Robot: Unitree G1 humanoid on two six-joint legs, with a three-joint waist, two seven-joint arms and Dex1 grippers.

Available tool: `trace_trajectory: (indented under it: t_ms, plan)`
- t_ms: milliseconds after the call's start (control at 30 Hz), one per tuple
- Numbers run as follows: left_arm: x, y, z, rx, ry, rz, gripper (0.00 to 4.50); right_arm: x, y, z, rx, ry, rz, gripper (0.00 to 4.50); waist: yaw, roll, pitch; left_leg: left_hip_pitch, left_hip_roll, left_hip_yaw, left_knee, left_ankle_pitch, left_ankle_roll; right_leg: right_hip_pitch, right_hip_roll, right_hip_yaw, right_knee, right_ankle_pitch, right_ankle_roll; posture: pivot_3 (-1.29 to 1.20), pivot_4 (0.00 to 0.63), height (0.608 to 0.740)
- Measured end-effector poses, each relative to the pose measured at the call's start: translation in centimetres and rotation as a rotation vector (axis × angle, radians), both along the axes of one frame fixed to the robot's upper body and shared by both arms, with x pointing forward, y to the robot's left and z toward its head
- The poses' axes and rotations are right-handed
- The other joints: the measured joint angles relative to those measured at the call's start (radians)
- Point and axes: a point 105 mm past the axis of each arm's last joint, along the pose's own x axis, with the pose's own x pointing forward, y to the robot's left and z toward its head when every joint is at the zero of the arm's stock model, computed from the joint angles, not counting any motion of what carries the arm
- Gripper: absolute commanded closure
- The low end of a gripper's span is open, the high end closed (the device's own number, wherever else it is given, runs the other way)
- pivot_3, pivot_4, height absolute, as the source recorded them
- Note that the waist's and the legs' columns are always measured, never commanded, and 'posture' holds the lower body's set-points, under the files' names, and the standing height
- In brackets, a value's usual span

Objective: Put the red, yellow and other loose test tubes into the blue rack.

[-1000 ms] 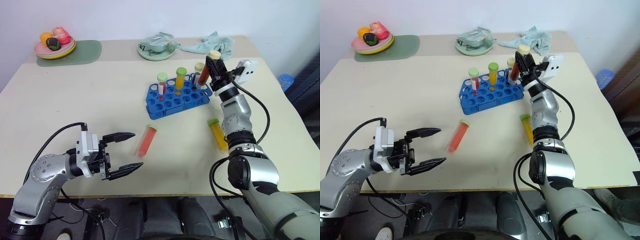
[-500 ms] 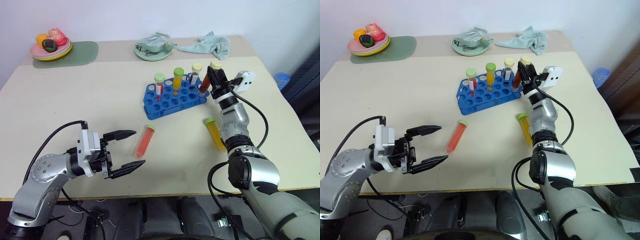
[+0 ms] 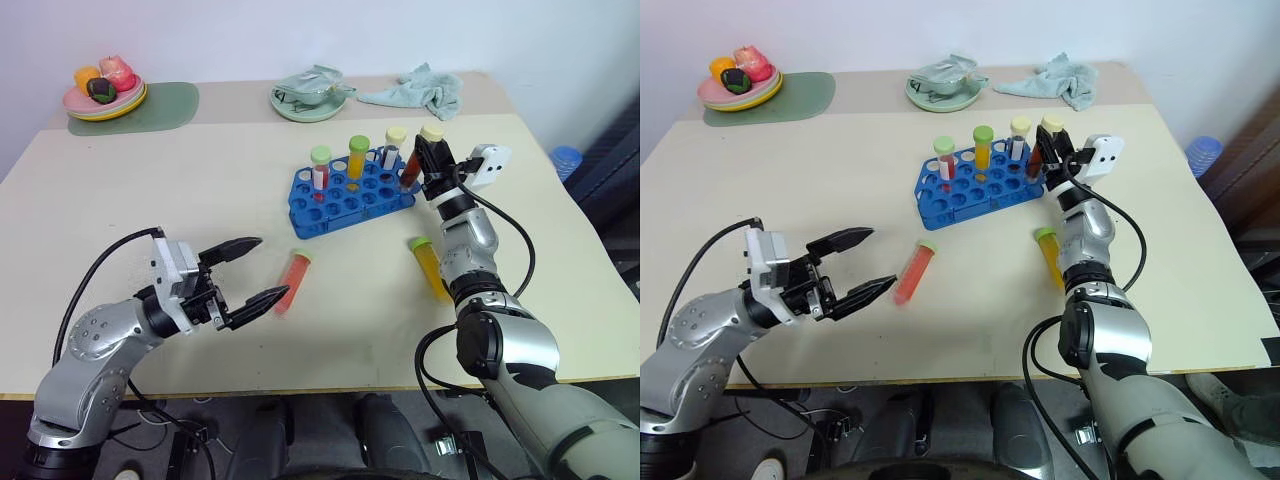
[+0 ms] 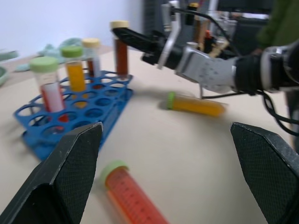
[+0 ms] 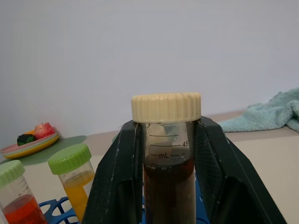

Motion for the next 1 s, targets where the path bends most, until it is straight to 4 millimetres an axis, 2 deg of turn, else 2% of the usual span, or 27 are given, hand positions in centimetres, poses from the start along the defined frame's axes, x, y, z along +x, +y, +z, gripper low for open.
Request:
trace_trajectory:
  t_ms: [267, 367, 467, 600, 633, 833, 1000]
  plan:
    - [0.7, 0.0, 0.1, -0.049, 0.011, 0.062, 0.0, 0.0, 0.1, -0.1, -0.018, 0.002, 0.0, 3.38, 0.0, 0.0, 0.0, 0.0, 0.0, 0.0, 0.0, 0.0, 0.0, 0.0, 0.0, 0.0, 0.0, 0.0, 0.0, 0.0, 0.15, 0.74]
    - [0.8, 0.0, 0.2, -0.057, 0.01, 0.067, 0.0, -0.4, 0.2, -0.8, -0.038, -0.003, 0.01, 3.38, 0.0, 0.0, 0.0, 0.0, 0.0, 0.0, 0.0, 0.0, 0.0, 0.0, 0.0, 0.0, 0.0, 0.0, 0.0, 0.0, 0.15, 0.74]
    - [0.8, -0.1, 0.2, -0.063, 0.009, 0.063, 0.0, -0.8, 0.3, -1.8, -0.062, 0.003, 0.01, 2.12, -0.001, 0.0, 0.0, 0.0, 0.0, 0.0, 0.0, 0.0, 0.0, 0.0, 0.0, 0.0, 0.0, 0.0, 0.0, 0.0, 0.15, 0.74]
    - [0.7, -0.1, 0.2, -0.066, 0.008, 0.055, 0.0, -0.9, 0.4, -1.8, -0.121, -0.012, -0.038, 0.22, -0.001, 0.0, 0.0, 0.0, 0.0, 0.0, 0.0, 0.0, 0.0, 0.0, 0.0, 0.0, 0.0, 0.0, 0.0, 0.0, 0.15, 0.74]
    - [0.7, -0.2, 0.2, -0.066, 0.008, 0.053, 0.0, -0.8, 0.3, -1.7, -0.142, -0.012, -0.063, 0.06, -0.001, 0.0, 0.0, 0.0, 0.0, 0.0, 0.0, 0.0, 0.0, 0.0, 0.0, 0.0, 0.0, 0.0, 0.0, 0.0, 0.15, 0.74]
    - [0.6, -0.3, 0.1, -0.072, 0.008, 0.047, 0.0, -0.5, -0.2, -1.1, -0.224, -0.02, -0.131, 0.06, 0.0, 0.0, 0.0, 0.0, 0.0, 0.0, 0.0, 0.001, -0.001, 0.0, 0.0, 0.0, 0.0, 0.0, 0.0, 0.0, 0.15, 0.74]
    - [0.5, -0.5, 0.0, -0.069, 0.011, 0.032, 0.0, -0.6, -1.1, 1.1, -0.317, -0.048, -0.169, 0.06, 0.003, 0.0, 0.0, 0.0, 0.0, 0.0, 0.0, 0.001, -0.001, 0.0, 0.0, 0.0, 0.0, 0.0, 0.0, 0.0, 0.15, 0.74]
